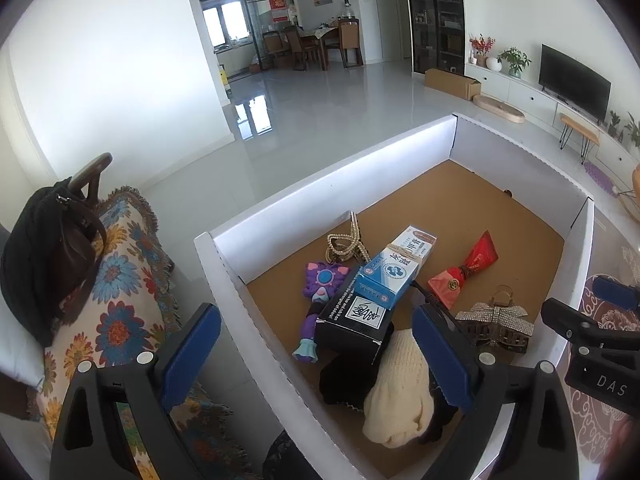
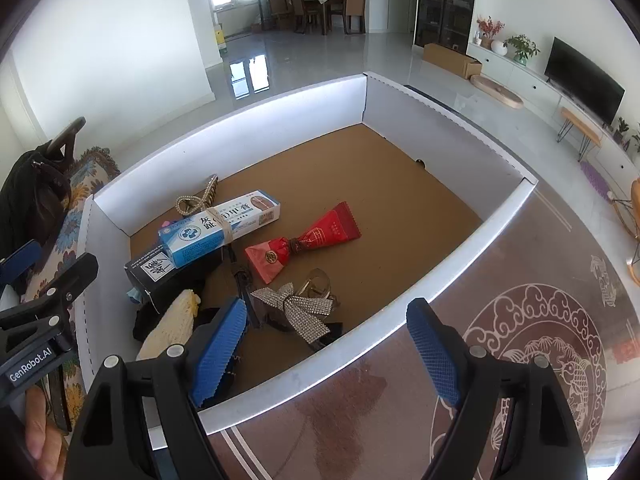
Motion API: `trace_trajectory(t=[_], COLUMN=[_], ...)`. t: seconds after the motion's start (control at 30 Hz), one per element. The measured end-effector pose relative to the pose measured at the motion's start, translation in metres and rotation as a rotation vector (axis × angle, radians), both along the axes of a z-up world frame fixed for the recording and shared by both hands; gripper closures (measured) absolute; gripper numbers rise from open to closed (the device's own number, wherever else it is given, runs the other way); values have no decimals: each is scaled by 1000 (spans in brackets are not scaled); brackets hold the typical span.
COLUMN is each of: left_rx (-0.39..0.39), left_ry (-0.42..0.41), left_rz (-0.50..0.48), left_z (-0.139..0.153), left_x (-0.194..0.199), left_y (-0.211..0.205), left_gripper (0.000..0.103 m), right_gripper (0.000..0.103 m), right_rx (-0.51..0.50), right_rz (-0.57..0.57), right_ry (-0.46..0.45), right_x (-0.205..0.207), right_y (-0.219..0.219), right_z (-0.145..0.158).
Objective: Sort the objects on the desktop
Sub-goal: 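Open both tools to drop the candy and nail cream box into the box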
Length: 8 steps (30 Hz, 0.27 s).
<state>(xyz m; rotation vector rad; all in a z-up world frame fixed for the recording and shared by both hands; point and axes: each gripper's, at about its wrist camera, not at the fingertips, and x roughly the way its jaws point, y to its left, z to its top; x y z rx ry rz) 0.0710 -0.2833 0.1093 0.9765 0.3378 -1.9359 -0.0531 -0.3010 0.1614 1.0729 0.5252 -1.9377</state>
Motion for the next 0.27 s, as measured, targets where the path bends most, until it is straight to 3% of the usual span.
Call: trace_trajectory(t=[0.27], left_rx=[-21], left_ry=[15], left_rz=[-15], left_z=[3], left_x=[0], left_y=[13], left_gripper=[5], right_gripper=[20], right_rx=[-3], right_rz=[0], right_ry=[3], right_x=[-1], right_y=[0], right_z=[2])
